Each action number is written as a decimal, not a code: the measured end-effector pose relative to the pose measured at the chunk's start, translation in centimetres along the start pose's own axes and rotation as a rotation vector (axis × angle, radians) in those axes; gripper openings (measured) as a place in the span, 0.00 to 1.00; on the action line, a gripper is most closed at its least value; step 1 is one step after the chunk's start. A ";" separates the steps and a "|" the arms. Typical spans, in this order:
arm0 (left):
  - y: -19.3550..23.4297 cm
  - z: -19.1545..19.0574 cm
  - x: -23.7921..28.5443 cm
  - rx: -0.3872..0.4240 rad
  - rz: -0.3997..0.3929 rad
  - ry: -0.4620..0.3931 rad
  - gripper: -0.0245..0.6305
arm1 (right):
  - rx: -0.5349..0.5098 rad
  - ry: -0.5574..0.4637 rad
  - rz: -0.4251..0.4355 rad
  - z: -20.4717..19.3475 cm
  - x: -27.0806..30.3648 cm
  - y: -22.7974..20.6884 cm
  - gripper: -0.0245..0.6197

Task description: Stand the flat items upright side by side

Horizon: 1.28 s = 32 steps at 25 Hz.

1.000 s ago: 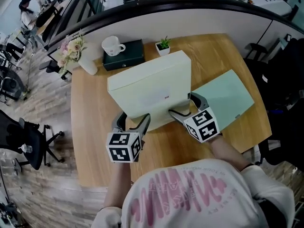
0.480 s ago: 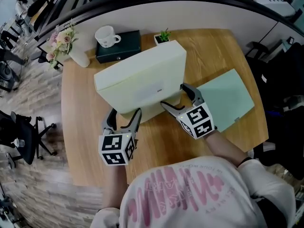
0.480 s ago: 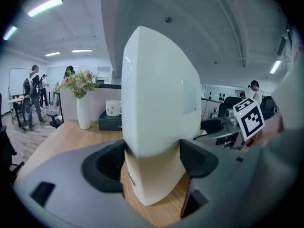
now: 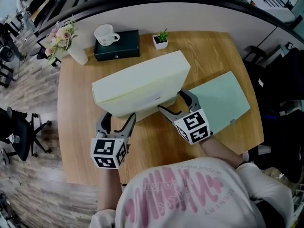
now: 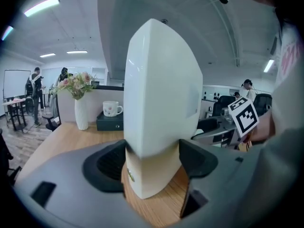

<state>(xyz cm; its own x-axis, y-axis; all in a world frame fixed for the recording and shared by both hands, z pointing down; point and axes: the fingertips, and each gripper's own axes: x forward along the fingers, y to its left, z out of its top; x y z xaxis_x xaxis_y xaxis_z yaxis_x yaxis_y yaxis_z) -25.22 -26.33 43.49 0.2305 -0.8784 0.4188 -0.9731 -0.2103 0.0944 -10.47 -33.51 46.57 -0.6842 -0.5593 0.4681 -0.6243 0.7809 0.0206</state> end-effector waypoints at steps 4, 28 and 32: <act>-0.4 -0.4 -0.5 0.015 -0.020 0.006 0.57 | -0.002 0.034 -0.003 -0.4 -0.4 0.0 0.67; -1.0 0.3 -3.0 -0.064 0.021 -0.021 0.47 | 0.096 0.003 -0.048 1.4 -2.3 0.3 0.65; -1.5 0.4 -3.9 -0.070 0.036 -0.021 0.46 | 0.103 -0.008 -0.036 1.7 -3.1 0.7 0.66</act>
<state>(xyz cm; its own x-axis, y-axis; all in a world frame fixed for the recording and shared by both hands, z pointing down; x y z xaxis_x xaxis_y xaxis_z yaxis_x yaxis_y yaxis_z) -24.69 -22.81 41.36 0.1949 -0.8936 0.4043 -0.9785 -0.1489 0.1426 -9.48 -31.74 43.62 -0.6637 -0.5888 0.4614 -0.6833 0.7282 -0.0537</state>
